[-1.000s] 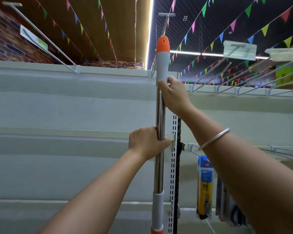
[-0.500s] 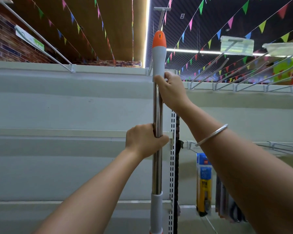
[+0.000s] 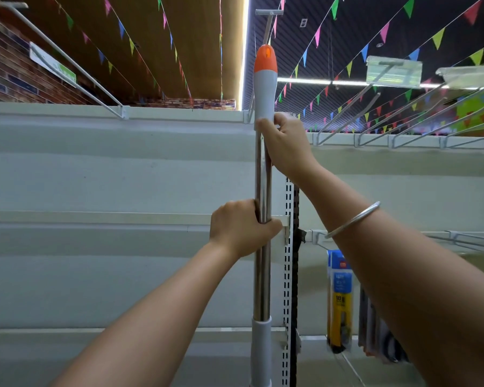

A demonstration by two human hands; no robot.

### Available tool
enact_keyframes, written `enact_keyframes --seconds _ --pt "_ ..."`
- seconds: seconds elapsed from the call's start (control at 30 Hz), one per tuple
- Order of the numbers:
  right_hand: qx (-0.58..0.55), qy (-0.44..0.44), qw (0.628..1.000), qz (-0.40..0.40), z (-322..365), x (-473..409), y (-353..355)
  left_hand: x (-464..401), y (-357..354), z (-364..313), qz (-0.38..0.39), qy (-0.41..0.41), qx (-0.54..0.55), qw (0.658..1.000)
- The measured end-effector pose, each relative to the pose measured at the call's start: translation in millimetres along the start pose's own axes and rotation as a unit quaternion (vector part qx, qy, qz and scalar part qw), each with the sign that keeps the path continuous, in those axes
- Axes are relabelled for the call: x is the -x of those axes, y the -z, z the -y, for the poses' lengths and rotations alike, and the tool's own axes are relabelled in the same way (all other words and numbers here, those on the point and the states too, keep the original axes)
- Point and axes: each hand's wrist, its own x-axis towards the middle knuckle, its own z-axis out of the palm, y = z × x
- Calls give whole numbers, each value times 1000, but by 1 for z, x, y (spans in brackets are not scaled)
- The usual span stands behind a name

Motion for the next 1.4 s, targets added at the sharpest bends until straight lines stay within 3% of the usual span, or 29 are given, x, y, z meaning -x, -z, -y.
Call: enact_keyframes --seconds 0.7,1.4 --pt "13 0 1000 26 2 -4 -1 -10 0 -3 24 18 -3 1000" --pt "44 -92 993 60 -79 -22 -42 -38 -52 47 136 113 -53 983"
